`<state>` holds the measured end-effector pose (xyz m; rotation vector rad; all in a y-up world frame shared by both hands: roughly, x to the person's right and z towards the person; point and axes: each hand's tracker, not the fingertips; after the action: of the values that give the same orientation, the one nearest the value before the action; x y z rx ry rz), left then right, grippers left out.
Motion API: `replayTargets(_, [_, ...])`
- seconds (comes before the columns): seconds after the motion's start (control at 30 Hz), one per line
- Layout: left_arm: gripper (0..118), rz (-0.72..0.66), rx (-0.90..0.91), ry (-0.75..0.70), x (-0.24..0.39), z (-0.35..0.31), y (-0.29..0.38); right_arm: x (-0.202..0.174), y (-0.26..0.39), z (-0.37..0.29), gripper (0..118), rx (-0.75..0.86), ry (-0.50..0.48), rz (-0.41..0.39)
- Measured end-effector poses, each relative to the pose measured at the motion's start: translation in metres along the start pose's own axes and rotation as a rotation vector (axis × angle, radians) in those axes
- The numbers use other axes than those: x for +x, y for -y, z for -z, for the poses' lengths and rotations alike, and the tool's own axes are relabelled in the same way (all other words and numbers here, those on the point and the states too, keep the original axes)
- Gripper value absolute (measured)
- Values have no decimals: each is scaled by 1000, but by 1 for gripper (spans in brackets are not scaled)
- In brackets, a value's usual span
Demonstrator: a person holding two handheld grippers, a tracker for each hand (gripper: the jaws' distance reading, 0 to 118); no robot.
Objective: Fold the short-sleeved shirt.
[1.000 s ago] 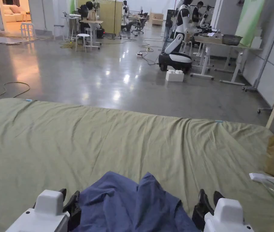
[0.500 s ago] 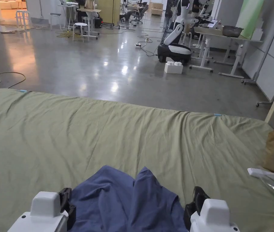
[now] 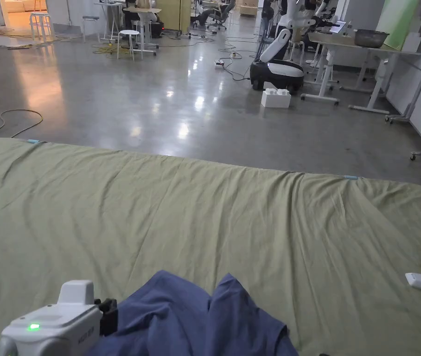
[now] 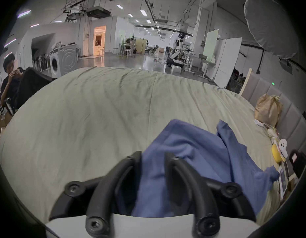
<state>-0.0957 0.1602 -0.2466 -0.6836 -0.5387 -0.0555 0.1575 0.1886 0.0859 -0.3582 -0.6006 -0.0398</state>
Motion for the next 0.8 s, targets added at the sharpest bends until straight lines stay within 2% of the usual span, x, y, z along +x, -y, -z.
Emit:
replayTargets(0.03, [47, 15, -3, 8, 0, 15, -10, 2, 2, 4, 1, -9, 3, -1])
replayTargets(0.07, [68, 44, -17, 32, 2, 29, -22, 3, 3, 8, 1, -21, 5, 0])
replayTargets(0.1, [77, 58, -29, 45, 6, 42, -31, 5, 5, 12, 1, -30, 6, 3])
replayTargets(0.13, [80, 70, -36, 62, 9, 52, -38, 8, 7, 15, 1, -36, 7, 6])
replayTargets(0.2, [82, 103, -57, 91, 19, 76, -53, 11, 11, 20, 1, -50, 17, 8])
replayTargets(0.3, [87, 166, -104, 54, 35, 110, -64, 18, 18, 23, 1, -71, 29, 15])
replayTargets(0.43, [90, 212, -203, 81, 49, 153, -60, 28, 26, 25, 1, -105, 48, 16])
replayTargets(0.57, [91, 359, -365, -56, 64, 185, -39, 40, 34, 23, 1, -136, 73, 8])
replayTargets(0.6, [91, 319, -283, -16, 65, 177, -38, 43, 36, 22, 1, -141, 77, 6])
replayTargets(0.67, [88, 334, -259, -62, 74, 172, -35, 49, 39, 20, 1, -155, 88, 4])
replayTargets(0.7, [83, 357, -248, -52, 76, 171, -34, 51, 40, 19, 1, -161, 93, 6])
replayTargets(0.73, [73, 389, -232, -13, 80, 168, -32, 54, 42, 19, 1, -171, 96, 11])
replayTargets(0.77, [51, 426, -230, 38, 85, 167, -30, 56, 43, 19, 1, -180, 98, 21])
replayTargets(0.8, [34, 465, -229, 72, 90, 164, -28, 57, 45, 19, 1, -188, 100, 26])
